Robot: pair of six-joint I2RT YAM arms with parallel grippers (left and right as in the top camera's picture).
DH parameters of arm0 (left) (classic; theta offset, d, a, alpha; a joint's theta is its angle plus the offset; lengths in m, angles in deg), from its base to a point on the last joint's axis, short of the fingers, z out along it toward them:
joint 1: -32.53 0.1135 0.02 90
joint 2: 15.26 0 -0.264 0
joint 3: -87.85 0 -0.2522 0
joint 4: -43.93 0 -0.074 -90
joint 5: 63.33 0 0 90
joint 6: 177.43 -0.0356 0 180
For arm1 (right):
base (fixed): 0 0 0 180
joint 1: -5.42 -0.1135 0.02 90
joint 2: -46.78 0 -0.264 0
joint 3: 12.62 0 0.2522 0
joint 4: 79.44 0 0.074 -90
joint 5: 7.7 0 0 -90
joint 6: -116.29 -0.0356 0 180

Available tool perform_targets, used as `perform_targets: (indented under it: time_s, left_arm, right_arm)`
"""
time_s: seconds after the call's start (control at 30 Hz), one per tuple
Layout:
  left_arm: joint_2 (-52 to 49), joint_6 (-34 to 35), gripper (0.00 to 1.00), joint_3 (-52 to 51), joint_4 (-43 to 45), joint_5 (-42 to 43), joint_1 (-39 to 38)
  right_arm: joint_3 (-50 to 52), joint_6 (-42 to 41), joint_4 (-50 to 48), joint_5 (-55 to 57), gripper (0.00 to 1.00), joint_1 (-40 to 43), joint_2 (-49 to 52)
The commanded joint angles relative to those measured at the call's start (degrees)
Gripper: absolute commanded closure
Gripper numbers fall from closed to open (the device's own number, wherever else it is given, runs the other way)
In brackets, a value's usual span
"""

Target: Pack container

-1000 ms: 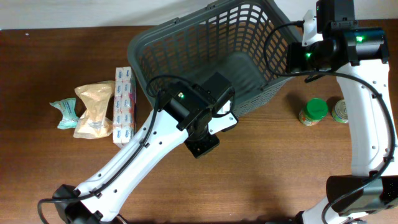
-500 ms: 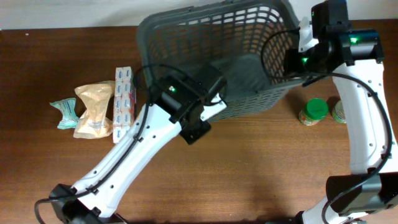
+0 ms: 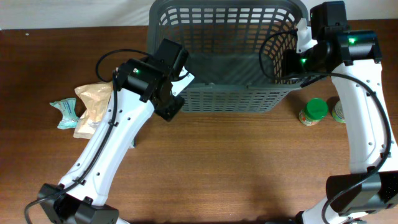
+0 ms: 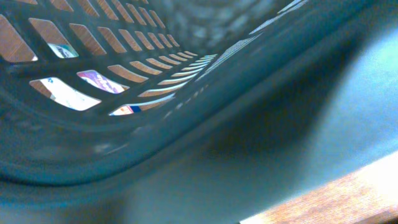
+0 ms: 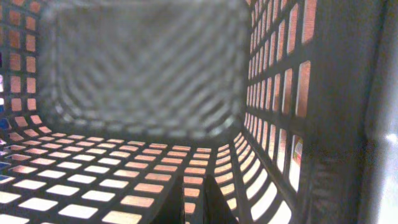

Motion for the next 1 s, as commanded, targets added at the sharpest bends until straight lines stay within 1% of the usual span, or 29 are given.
perform_targets:
  time_s: [0.0,0.03,0.13,0.17,0.2,0.23,0.3,0.37,0.4,0.53,0.67,0.73,0.87,0.97]
  left_arm:
    - [0.42,0.35,0.98,2.05,-1.40,-0.59,0.22]
    - [0.63,0.35,0.98,2.97,-2.54,-0.61,0.24]
    - [2.51,0.79,0.98,7.89,-5.27,-0.66,0.24]
    - [4.04,1.07,0.98,10.60,-5.09,-0.70,0.72]
    - [4.94,1.84,0.98,12.13,-4.63,-1.33,1.40]
    - [6.38,4.13,0.98,14.45,-3.58,-3.91,2.93]
    - [7.93,6.62,0.98,16.13,-1.79,-7.39,5.53]
    - [9.46,7.19,0.97,16.48,0.68,-8.52,9.31]
    - [9.86,7.19,0.94,16.48,1.64,-8.52,11.56]
    - [9.35,7.17,0.93,16.44,2.38,-8.52,20.00]
    - [8.39,7.21,0.92,16.46,3.19,-8.46,26.21]
    - [8.02,7.21,0.89,16.44,3.17,-7.37,28.11]
    - [7.08,7.21,0.88,16.44,3.06,-4.37,29.57]
    - [6.23,7.21,0.88,16.41,2.56,-4.35,29.57]
  right_arm:
    - [-1.22,1.55,-2.71,-3.80,0.96,-0.26,-0.24]
    - [-3.10,2.51,-3.26,-5.42,0.96,-0.26,-0.46]
    - [-10.10,2.27,-3.26,-5.33,0.96,-0.26,-0.74]
    - [-14.64,1.11,-2.91,-3.43,0.96,-0.15,-0.79]
    - [-16.06,-0.72,-2.73,-1.44,0.96,-0.09,-0.79]
    - [-19.06,-4.44,-2.16,3.02,0.96,0.44,-0.85]
    - [-21.51,-7.37,-1.86,7.21,0.96,1.88,-0.85]
    - [-21.97,-9.29,-2.01,9.44,0.96,4.24,-0.83]
    - [-21.77,-9.81,-1.99,9.88,0.96,5.92,-0.70]
    - [-20.59,-9.79,-1.22,9.73,0.96,12.66,1.92]
    - [-20.55,-9.09,-1.66,5.60,0.96,15.41,7.58]
    - [-20.55,-8.09,-2.67,1.79,0.96,15.50,10.91]
    - [-20.55,-8.11,-5.18,-2.34,0.96,15.45,17.94]
    - [-20.55,-8.07,-6.36,-5.35,0.96,15.45,20.02]
